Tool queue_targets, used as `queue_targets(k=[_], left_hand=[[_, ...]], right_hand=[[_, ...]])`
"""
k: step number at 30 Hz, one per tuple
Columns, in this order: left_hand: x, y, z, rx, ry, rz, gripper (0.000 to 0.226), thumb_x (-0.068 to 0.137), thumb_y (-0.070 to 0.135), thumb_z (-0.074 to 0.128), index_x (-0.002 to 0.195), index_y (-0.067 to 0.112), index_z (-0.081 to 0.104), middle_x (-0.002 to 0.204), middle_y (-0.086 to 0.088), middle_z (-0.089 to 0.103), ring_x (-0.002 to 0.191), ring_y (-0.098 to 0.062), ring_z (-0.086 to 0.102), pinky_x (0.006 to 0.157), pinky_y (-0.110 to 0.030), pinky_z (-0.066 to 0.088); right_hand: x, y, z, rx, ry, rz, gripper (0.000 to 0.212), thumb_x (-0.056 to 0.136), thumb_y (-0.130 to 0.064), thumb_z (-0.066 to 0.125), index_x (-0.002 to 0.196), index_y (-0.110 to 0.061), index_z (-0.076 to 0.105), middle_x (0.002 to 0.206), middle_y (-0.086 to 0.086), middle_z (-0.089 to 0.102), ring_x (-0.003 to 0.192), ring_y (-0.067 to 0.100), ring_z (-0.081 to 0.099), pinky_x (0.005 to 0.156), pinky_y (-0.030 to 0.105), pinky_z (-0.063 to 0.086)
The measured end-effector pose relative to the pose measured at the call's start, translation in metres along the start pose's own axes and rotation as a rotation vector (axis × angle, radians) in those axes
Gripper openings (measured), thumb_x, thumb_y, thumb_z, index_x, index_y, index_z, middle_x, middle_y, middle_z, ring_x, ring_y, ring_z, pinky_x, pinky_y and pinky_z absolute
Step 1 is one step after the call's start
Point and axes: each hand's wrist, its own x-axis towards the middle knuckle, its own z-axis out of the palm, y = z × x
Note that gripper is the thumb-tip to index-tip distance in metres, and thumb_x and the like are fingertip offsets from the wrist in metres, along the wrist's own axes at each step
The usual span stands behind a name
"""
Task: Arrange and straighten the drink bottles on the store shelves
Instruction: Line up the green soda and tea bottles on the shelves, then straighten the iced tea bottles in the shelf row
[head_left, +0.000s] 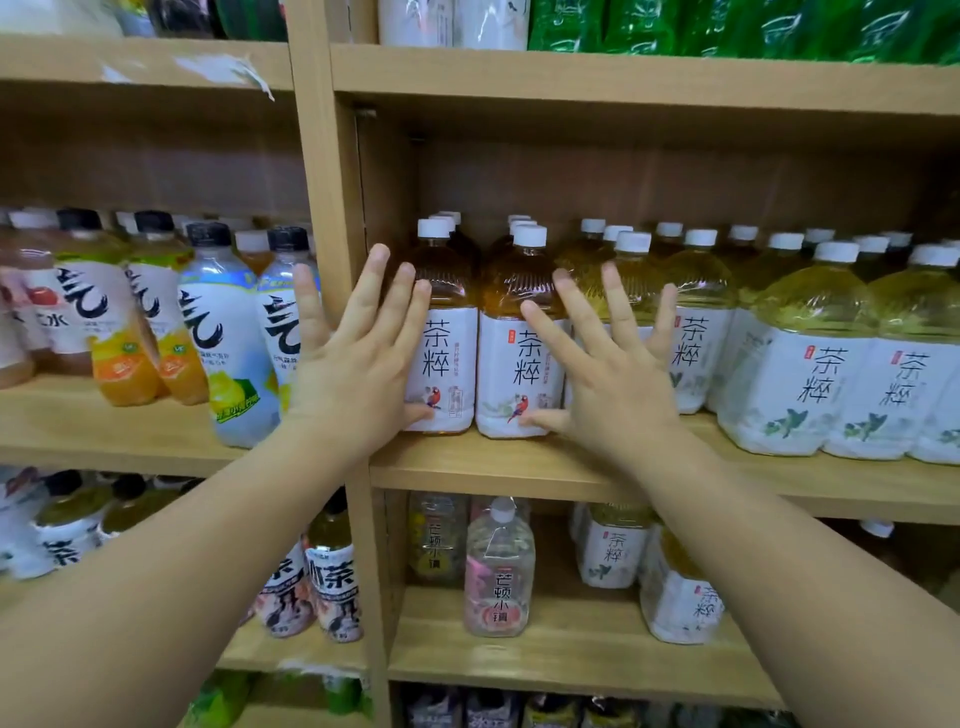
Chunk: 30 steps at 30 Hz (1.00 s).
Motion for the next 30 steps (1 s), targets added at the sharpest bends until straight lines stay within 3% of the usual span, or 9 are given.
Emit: queue_targets(k=[2, 5, 12, 14, 17, 19, 23, 26, 30], left_hand=[[0.001, 0.003, -0.001, 0.000, -0.019, -0.020, 0.125, 0.079, 0.085, 0.048, 0.160, 0.011, -0.013, 0.171, -0.009, -0.007, 0.152, -0.037, -0.024, 0.109, -0.081, -0.002], [0.000, 0.005, -0.001, -0.010, -0.040, -0.029, 0.125, 0.078, 0.082, 0.054, 0.160, 0.012, -0.009, 0.171, -0.008, -0.005, 0.153, -0.035, -0.017, 0.110, -0.080, 0.005], [-0.002, 0.007, -0.004, -0.027, -0.070, -0.047, 0.122, 0.083, 0.079, 0.050, 0.159, 0.011, -0.017, 0.171, -0.009, -0.012, 0.156, -0.032, -0.016, 0.114, -0.073, -0.005], [-0.005, 0.007, -0.006, -0.044, -0.050, -0.041, 0.119, 0.083, 0.078, 0.053, 0.162, 0.011, -0.007, 0.171, -0.010, -0.004, 0.157, -0.031, -0.011, 0.115, -0.071, -0.006], [-0.015, 0.001, -0.012, -0.155, 0.081, -0.016, 0.108, 0.078, 0.069, 0.067, 0.159, 0.009, 0.029, 0.167, -0.015, 0.025, 0.157, -0.033, 0.012, 0.119, -0.068, 0.003], [-0.024, -0.008, -0.019, -0.222, 0.182, -0.016, 0.090, 0.081, 0.063, 0.065, 0.150, 0.008, 0.047, 0.160, -0.017, 0.039, 0.153, -0.037, 0.024, 0.119, -0.068, 0.014], [-0.032, -0.037, -0.041, -0.227, 0.315, -0.041, 0.078, 0.079, 0.060, 0.065, 0.141, 0.012, 0.056, 0.151, -0.018, 0.049, 0.147, -0.042, 0.035, 0.116, -0.065, 0.027], [-0.028, -0.073, -0.056, -0.248, 0.344, -0.074, 0.075, 0.079, 0.056, 0.069, 0.140, 0.015, 0.055, 0.146, -0.016, 0.053, 0.144, -0.040, 0.040, 0.115, -0.061, 0.031], [-0.023, -0.131, -0.063, -0.275, 0.364, -0.184, 0.074, 0.074, 0.057, 0.070, 0.136, 0.017, 0.060, 0.139, -0.014, 0.057, 0.136, -0.041, 0.048, 0.107, -0.060, 0.040]], right_hand=[[0.000, -0.002, 0.005, 0.040, 0.027, 0.003, 0.122, 0.065, -0.095, 0.053, 0.160, -0.044, -0.004, 0.173, 0.000, -0.001, 0.157, 0.039, -0.004, 0.117, 0.074, -0.005], [0.003, -0.006, 0.006, 0.073, 0.039, 0.011, 0.122, 0.064, -0.093, 0.057, 0.161, -0.046, 0.001, 0.173, -0.001, -0.001, 0.156, 0.041, -0.004, 0.116, 0.075, -0.006], [0.003, -0.013, 0.001, 0.120, -0.017, 0.030, 0.122, 0.070, -0.090, 0.057, 0.159, -0.044, -0.013, 0.171, -0.001, -0.017, 0.155, 0.042, -0.017, 0.115, 0.075, -0.006], [0.001, -0.016, -0.002, 0.132, -0.044, 0.027, 0.121, 0.072, -0.089, 0.056, 0.158, -0.043, -0.017, 0.170, 0.001, -0.022, 0.153, 0.042, -0.022, 0.115, 0.075, -0.008], [-0.002, -0.017, -0.011, 0.224, -0.015, 0.014, 0.113, 0.075, -0.088, 0.053, 0.160, -0.044, -0.008, 0.171, 0.004, -0.018, 0.154, 0.040, -0.024, 0.116, 0.072, -0.013], [-0.002, -0.017, -0.018, 0.360, 0.061, -0.001, 0.103, 0.077, -0.083, 0.056, 0.160, -0.043, 0.010, 0.172, 0.006, -0.004, 0.157, 0.037, -0.014, 0.119, 0.069, -0.007], [0.011, -0.020, -0.039, 0.661, 0.234, -0.042, 0.077, 0.083, -0.073, 0.054, 0.150, -0.038, 0.037, 0.166, 0.003, 0.026, 0.156, 0.029, 0.016, 0.123, 0.060, 0.017], [0.029, -0.026, -0.064, 0.834, 0.339, -0.127, 0.069, 0.085, -0.067, 0.057, 0.144, -0.032, 0.050, 0.156, -0.001, 0.040, 0.145, 0.026, 0.036, 0.115, 0.053, 0.039], [0.057, -0.043, -0.109, 0.917, 0.450, -0.225, 0.064, 0.085, -0.065, 0.057, 0.137, -0.029, 0.057, 0.144, -0.003, 0.047, 0.132, 0.022, 0.046, 0.102, 0.036, 0.044]])
